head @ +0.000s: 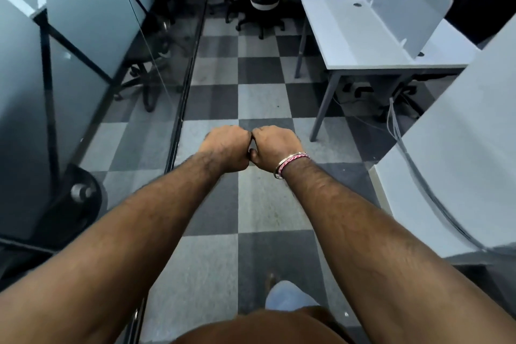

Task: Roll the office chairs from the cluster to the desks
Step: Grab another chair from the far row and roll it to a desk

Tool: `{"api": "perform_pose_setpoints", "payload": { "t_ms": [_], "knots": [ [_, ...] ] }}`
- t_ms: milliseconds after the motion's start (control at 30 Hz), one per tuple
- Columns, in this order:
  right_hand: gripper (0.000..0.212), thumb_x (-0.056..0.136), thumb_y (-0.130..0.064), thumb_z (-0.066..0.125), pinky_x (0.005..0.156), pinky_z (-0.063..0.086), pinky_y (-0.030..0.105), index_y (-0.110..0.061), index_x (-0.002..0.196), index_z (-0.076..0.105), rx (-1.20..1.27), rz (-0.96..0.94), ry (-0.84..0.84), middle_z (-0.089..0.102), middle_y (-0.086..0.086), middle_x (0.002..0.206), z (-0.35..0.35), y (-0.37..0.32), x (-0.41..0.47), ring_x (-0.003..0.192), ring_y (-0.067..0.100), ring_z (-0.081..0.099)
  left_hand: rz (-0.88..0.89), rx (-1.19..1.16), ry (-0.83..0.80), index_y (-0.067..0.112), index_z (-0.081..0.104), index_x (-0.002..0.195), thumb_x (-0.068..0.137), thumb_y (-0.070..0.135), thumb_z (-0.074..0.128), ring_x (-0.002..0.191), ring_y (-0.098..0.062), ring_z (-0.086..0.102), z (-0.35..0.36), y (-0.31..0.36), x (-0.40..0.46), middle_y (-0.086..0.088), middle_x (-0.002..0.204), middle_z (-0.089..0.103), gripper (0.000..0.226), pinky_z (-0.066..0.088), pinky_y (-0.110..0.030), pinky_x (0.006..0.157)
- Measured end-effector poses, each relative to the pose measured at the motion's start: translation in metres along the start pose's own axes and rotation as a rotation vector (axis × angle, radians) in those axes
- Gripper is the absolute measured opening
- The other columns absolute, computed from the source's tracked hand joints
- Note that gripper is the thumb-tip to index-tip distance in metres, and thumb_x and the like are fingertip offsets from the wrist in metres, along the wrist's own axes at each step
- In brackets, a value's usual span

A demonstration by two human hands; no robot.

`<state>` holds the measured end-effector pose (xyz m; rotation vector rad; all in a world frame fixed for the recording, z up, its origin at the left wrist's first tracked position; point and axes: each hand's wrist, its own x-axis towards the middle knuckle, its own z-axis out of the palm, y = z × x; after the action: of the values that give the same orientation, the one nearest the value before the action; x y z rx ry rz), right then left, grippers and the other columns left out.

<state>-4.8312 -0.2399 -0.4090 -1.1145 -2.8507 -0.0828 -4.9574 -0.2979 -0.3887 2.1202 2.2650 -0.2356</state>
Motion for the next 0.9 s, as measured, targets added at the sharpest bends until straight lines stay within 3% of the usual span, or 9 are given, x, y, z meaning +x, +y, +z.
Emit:
{"api": "perform_pose_setpoints", "payload": {
  "t_ms": [133,333,533,567,667,900],
  "knots": [
    [0.030,0.090,-0.040,0.056,0.065,0.041,0.032,-0.020,0.111,0.062,-0.001,-0.012,0.003,0.067,-0.001,0.105,0.025,0.042,0.098,0.096,0.021,0.063,0.004,0.034,0.000,0.025,0.069,0.111,0.087,0.028,0.063,0.081,-0.022,0.065,0.000,-0.037,0.102,0.003,0.097,0.069,0.025,0.060,-0.038,0.071],
    [0.029,0.088,-0.039,0.057,0.073,0.055,0.038,-0.019,0.108,0.062,0.033,-0.008,-0.010,0.067,0.002,0.102,0.042,0.136,0.271,0.093,0.025,0.063,-0.016,0.033,0.020,0.024,0.070,0.109,0.088,0.029,0.063,0.080,-0.020,0.064,-0.025,-0.085,0.283,0.003,0.098,0.070,0.022,0.058,-0.035,0.074],
    [0.028,0.088,-0.037,0.057,0.075,0.055,0.039,-0.018,0.108,0.063,0.040,-0.029,-0.006,0.067,0.002,0.104,0.038,0.201,0.388,0.094,0.025,0.063,-0.058,0.001,0.013,0.025,0.069,0.101,0.089,0.033,0.065,0.076,-0.020,0.063,-0.050,-0.122,0.408,0.005,0.093,0.067,0.015,0.059,-0.036,0.073],
    [0.028,0.089,-0.037,0.057,0.074,0.055,0.038,-0.019,0.109,0.063,0.024,-0.019,-0.023,0.067,0.001,0.105,0.039,0.229,0.456,0.095,0.025,0.063,-0.065,0.002,0.013,0.025,0.069,0.100,0.089,0.034,0.065,0.077,-0.020,0.064,-0.062,-0.143,0.476,0.005,0.094,0.068,0.015,0.059,-0.037,0.073],
    [0.027,0.088,-0.037,0.057,0.075,0.055,0.038,-0.020,0.108,0.063,0.061,-0.029,-0.021,0.068,0.001,0.106,0.046,0.241,0.475,0.096,0.025,0.064,-0.049,-0.002,-0.024,0.024,0.069,0.099,0.088,0.028,0.063,0.075,-0.020,0.061,-0.060,-0.154,0.498,0.004,0.094,0.068,0.013,0.057,-0.036,0.072],
    [0.026,0.088,-0.037,0.056,0.071,0.051,0.036,-0.019,0.106,0.062,0.043,0.000,-0.035,0.068,0.000,0.103,0.094,0.323,0.690,0.095,0.024,0.065,-0.037,-0.009,-0.039,0.022,0.068,0.102,0.087,0.024,0.062,0.076,-0.022,0.066,-0.049,-0.241,0.725,0.003,0.090,0.069,0.017,0.063,-0.044,0.074]
  ]
}}
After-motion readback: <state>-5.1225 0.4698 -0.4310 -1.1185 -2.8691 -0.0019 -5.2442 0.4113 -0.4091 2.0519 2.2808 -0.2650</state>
